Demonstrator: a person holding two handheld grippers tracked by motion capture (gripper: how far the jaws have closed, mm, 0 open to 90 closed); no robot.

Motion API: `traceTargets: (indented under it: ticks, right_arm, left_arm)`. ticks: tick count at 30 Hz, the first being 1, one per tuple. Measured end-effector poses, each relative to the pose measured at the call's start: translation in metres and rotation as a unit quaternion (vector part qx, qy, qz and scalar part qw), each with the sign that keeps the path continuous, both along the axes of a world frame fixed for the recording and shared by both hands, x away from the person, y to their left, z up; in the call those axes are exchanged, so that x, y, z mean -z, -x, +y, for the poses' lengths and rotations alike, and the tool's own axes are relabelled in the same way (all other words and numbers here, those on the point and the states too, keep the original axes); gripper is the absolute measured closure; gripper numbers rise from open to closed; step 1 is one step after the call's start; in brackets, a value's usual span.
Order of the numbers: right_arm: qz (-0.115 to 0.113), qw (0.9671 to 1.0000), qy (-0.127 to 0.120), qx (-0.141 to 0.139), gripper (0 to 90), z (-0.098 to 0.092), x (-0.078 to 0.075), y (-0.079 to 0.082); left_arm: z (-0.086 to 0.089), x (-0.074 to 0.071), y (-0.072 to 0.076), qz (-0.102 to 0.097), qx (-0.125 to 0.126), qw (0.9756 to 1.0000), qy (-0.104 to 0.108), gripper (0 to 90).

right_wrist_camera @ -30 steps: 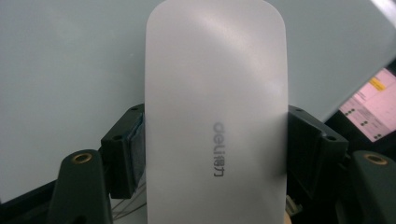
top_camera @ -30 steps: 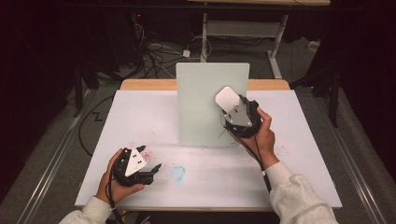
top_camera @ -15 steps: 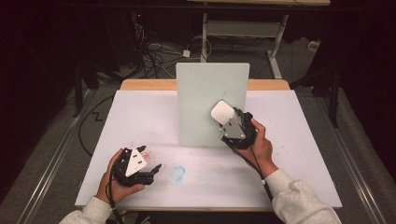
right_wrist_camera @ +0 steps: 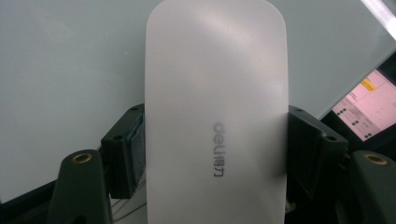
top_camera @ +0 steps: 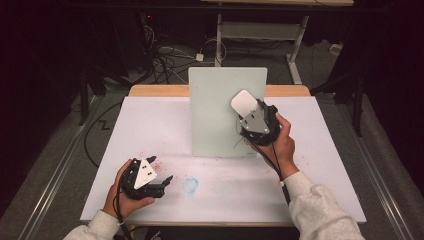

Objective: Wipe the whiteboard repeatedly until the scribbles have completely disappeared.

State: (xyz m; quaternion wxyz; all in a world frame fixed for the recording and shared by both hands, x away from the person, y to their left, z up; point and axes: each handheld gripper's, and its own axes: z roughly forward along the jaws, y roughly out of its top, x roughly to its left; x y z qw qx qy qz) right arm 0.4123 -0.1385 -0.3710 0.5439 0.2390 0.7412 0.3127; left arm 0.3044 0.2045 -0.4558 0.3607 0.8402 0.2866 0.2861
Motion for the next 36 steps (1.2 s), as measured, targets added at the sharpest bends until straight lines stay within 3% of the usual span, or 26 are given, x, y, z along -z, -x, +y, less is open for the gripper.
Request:
traceTargets:
  ticks: [4,9,10,16,21,24,27,33,36]
  right_arm:
    - [0.001,1.0,0.006,-0.002,30.9,0.005,0.001,0.0]
    - [0.017,0.9991,0.034,-0.02,30.9,0.012,0.018,0.008]
    - [0.023,0.9985,0.043,-0.024,30.9,0.015,0.028,0.012]
    - [0.024,0.9965,0.073,-0.032,30.9,0.023,0.052,0.022]
    - [0.019,0.9978,0.057,-0.028,30.9,0.019,0.04,0.016]
    - [0.006,0.9996,0.026,-0.008,30.9,0.013,0.018,0.007]
    - [0.008,1.0,0.004,-0.002,30.9,0.006,0.01,0.004]
    - [0.011,0.9997,0.02,-0.002,30.9,0.004,0.026,0.011]
    - [0.015,0.9988,0.045,-0.006,30.9,0.005,0.043,0.017]
  left_arm:
    - [0.0,0.0,0.0,0.0,0.001,1.0,-0.001,18.3]
    - [0.0,0.0,0.0,0.0,0.0,1.0,-0.002,18.3]
    - [0.0,0.0,0.0,0.0,0.0,1.0,-0.003,18.4]
    - [-0.001,0.001,0.0,0.002,0.001,1.0,-0.005,18.3]
    - [-0.001,0.0,0.0,0.001,0.001,1.0,-0.004,18.4]
    - [0.0,0.0,0.0,0.0,0.001,1.0,-0.002,18.4]
    - [0.001,0.0,0.0,-0.001,0.001,1.0,-0.001,18.4]
    - [0.001,-0.001,0.001,-0.001,0.002,1.0,-0.006,18.4]
    - [0.001,-0.001,0.001,-0.001,0.002,1.0,-0.007,18.4]
